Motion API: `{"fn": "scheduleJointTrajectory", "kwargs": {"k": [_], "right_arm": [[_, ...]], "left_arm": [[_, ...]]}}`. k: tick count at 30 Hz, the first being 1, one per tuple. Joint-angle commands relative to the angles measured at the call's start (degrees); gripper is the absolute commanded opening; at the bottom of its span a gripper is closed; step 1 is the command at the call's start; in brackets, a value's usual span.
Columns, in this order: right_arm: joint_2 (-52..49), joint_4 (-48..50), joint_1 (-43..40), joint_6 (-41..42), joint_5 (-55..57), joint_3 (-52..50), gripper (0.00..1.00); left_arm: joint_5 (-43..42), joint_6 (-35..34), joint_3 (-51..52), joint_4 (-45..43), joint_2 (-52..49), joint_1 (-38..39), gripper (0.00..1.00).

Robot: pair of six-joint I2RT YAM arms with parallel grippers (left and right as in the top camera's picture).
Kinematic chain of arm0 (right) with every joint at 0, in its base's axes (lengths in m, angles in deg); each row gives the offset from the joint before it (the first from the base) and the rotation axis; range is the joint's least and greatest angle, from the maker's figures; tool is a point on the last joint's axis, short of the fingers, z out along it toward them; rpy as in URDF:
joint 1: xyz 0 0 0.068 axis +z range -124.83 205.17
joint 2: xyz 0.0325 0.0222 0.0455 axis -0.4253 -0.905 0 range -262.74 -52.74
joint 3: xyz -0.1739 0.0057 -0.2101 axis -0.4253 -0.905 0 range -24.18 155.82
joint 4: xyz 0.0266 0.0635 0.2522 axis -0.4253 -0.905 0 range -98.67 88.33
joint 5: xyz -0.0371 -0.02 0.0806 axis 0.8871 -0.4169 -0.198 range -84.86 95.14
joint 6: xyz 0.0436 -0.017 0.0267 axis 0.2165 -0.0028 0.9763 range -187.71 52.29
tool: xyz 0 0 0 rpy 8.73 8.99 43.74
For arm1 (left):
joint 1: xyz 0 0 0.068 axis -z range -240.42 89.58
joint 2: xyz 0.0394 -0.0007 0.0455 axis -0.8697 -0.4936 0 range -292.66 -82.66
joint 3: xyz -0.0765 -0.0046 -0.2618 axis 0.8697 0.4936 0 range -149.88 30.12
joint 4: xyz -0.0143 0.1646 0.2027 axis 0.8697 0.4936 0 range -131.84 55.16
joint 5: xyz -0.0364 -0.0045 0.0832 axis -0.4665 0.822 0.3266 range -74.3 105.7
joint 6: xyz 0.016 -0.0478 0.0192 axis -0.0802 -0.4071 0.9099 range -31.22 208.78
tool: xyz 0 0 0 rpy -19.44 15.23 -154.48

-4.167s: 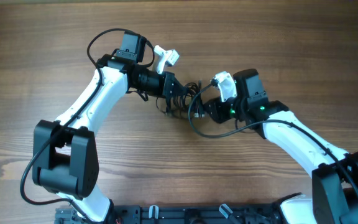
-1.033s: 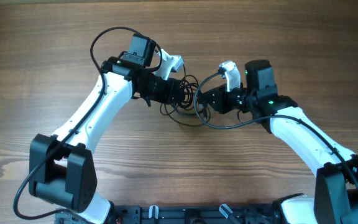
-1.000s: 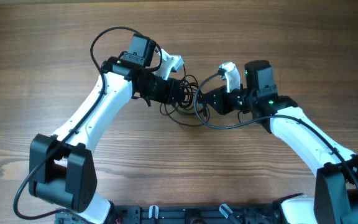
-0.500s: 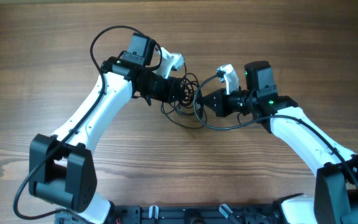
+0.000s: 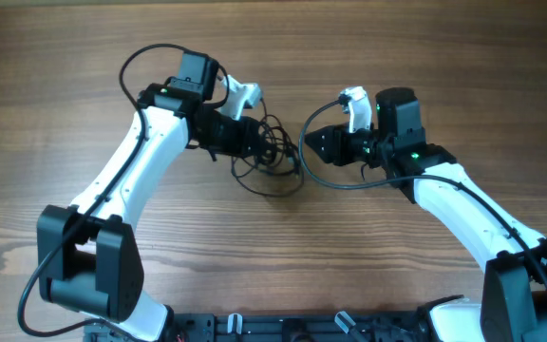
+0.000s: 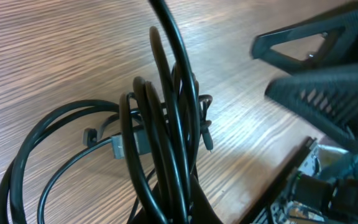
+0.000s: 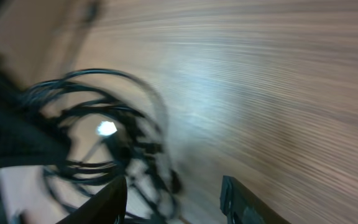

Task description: Untangle cables

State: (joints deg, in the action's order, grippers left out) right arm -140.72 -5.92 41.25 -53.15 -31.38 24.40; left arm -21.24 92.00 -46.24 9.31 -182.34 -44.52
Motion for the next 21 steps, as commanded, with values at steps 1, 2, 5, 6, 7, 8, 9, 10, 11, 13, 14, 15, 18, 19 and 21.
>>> {"fn": "scheduleJointTrajectory", "kwargs": {"k": [1, 2, 5, 6, 7, 8, 9, 10, 11, 13, 14, 15, 18, 19, 21], "right_arm": [[0.57, 0.37, 0.13, -5.6, -9.07, 0.48, 0.51], [0.55, -0.07, 0.13, -5.62, -9.03, 0.48, 0.51], [0.39, -3.43, 0.13, -5.62, -8.96, 0.48, 0.5], [0.22, -5.62, 0.13, -5.66, -8.0, 0.48, 0.5], [0.17, -7.13, 0.13, -5.75, -6.75, 0.48, 0.5], [0.17, -8.2, 0.13, -6.12, -6.16, 0.48, 0.5], [0.17, -9.16, 0.13, -7.15, -6.16, 0.48, 0.47], [0.17, -9.81, 0.13, -7.08, -6.19, 0.48, 0.39], [0.17, -9.99, 0.13, -7.08, -6.19, 0.48, 0.31], [0.17, -9.99, 0.13, -7.06, -5.99, 0.48, 0.17], [0.17, -10.05, 0.13, -7.02, -4.79, 0.48, 0.05], [0.17, -10.62, 0.13, -6.84, -2.97, 0.48, 0.04], [0.17, -16.06, 0.13, -3.5, 9.92, 0.48, 0.04], [0.17, -17.55, 0.11, -2.16, 14.05, 0.48, 0.04], [0.17, -20.5, 0.13, 3.13, 24.22, 0.48, 0.04]], "left_arm": [[-7.1, 4.28, -0.37, -0.39, 1.44, 2.23, 0.04], [-8.17, 5.22, -0.37, -0.55, 1.44, 2.49, 0.04], [-8.68, 5.57, -0.37, -1.88, 1.44, 2.73, 0.04], [-8.72, 5.55, -0.37, -2.29, 1.44, 2.73, 0.04], [-9.03, 5.57, -0.37, -2.45, 1.44, 2.73, 0.04], [-9.18, 5.55, -0.37, -2.54, 1.44, 2.73, 0.04], [-9.29, 5.57, -0.37, -2.54, 1.44, 2.73, 0.04], [-9.29, 5.57, -0.37, -2.54, 1.44, 2.73, 0.04], [-9.29, 5.57, -0.37, -2.56, 1.44, 2.73, 0.04], [-9.27, 5.57, -0.37, -2.73, 1.44, 2.69, 0.04], [-9.27, 5.55, -0.37, -2.71, 1.44, 2.69, 0.04], [-9.25, 5.57, -0.37, -2.71, 1.44, 2.67, 0.04], [-8.61, 5.57, -0.37, -2.69, 1.44, 2.19, 0.04], [-8.61, 5.55, -0.37, -2.69, 1.44, 1.62, 0.04], [-8.61, 5.55, -0.37, -2.49, 1.44, 0.46, 0.04]]}}
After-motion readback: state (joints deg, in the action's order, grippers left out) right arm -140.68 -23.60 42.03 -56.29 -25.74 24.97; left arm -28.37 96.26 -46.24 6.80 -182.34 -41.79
